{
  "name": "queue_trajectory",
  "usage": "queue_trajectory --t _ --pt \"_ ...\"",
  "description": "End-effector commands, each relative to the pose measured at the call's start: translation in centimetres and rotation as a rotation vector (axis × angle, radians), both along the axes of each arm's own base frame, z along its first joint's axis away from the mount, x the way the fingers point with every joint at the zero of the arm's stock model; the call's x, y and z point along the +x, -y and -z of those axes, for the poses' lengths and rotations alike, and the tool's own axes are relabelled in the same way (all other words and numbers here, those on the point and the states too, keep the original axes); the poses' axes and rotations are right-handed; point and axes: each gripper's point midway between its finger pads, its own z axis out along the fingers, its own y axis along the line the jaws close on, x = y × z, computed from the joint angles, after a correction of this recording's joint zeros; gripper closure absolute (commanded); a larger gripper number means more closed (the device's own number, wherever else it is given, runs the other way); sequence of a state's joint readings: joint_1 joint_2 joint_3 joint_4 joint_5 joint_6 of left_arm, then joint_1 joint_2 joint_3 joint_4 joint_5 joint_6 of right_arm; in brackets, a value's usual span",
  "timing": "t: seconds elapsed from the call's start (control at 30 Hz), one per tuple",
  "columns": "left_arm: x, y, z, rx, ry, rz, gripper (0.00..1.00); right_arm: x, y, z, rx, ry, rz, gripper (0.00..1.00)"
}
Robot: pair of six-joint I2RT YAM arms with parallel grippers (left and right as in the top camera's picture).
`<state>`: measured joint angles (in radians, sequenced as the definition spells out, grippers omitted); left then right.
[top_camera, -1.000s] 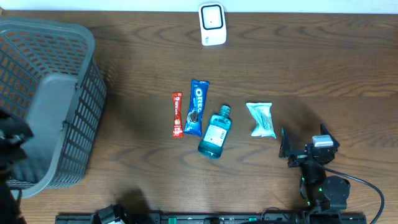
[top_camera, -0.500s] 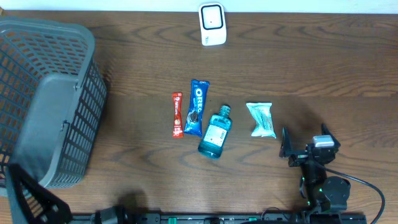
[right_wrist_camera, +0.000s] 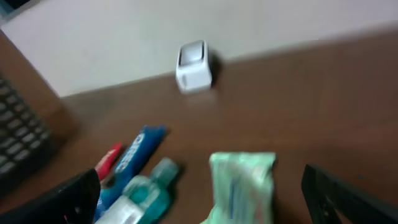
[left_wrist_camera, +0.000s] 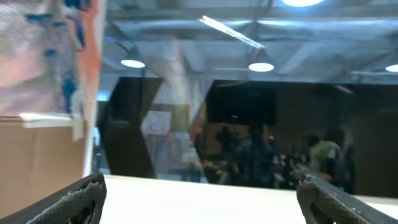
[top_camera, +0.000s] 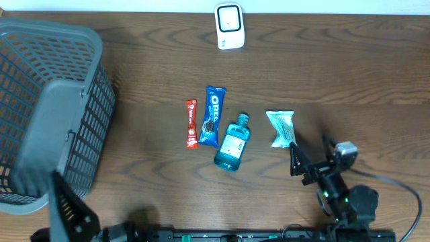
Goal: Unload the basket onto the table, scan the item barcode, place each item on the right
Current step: 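Reach the right gripper to the mint-green wipes pack and grasp it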
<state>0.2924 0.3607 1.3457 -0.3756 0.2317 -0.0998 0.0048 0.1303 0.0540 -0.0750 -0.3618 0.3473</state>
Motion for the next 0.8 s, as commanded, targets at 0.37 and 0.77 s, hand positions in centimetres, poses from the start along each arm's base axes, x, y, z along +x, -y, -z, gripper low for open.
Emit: queue_trajectory --t 0.37,0.77 --pt "-0.3 1.5 -0.1 0.014 0.009 0.086 0.02 2.8 -6.7 -6.0 0.060 -0.525 -0.209 0.01" --pt "-0.3 1.8 0.0 0.026 0.006 0.103 0.02 6.7 -9.0 -0.3 -0.042 -0.700 -0.217 0.17"
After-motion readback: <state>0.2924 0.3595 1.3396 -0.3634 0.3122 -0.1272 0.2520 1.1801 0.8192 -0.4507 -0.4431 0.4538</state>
